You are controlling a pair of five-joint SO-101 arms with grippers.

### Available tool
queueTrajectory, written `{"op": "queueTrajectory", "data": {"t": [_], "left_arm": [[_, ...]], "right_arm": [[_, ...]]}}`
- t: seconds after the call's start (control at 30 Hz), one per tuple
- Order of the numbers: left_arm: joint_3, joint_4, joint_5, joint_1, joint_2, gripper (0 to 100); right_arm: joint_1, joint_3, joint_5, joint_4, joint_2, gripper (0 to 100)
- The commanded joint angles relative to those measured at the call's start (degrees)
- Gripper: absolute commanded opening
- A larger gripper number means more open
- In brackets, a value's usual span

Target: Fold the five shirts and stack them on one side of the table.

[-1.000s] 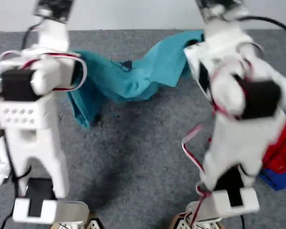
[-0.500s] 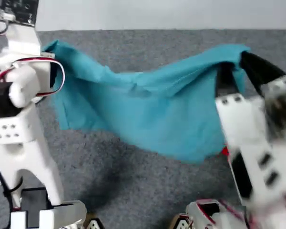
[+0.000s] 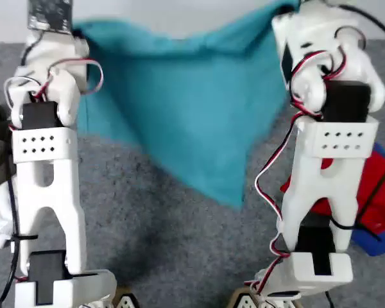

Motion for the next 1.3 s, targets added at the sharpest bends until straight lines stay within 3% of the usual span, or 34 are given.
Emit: {"op": "queueTrajectory", "data": {"t": [0.0,0.17,0.5,0.7,0.8,1.07,1.27], "left_arm": [[-1.54,-16.7,-0.35,0.0,-1.67,1],[-2.59,-11.34,-0.35,0.44,-1.67,1],[11.47,4.48,-0.62,0.18,-2.29,1],[11.12,25.67,-2.2,1.32,-2.29,1],[8.13,40.97,-6.51,2.46,-2.37,1],[2.51,65.14,-7.21,2.64,-3.96,1],[4.97,69.8,-7.21,2.55,-17.23,1]], "right_arm": [[0.84,-8.44,-1.76,-5.23,-0.22,1.0],[0.84,-17.49,-1.76,1.54,-0.13,1.0],[0.84,-12.48,-1.58,25.1,-0.13,1.0],[2.51,-10.55,2.02,39.69,-0.48,1.0],[5.32,-7.21,2.02,40.13,-2.95,0.9],[5.85,24.09,3.08,40.13,-21.93,0.9],[3.91,50.02,6.42,40.04,-43.47,0.9]]}}
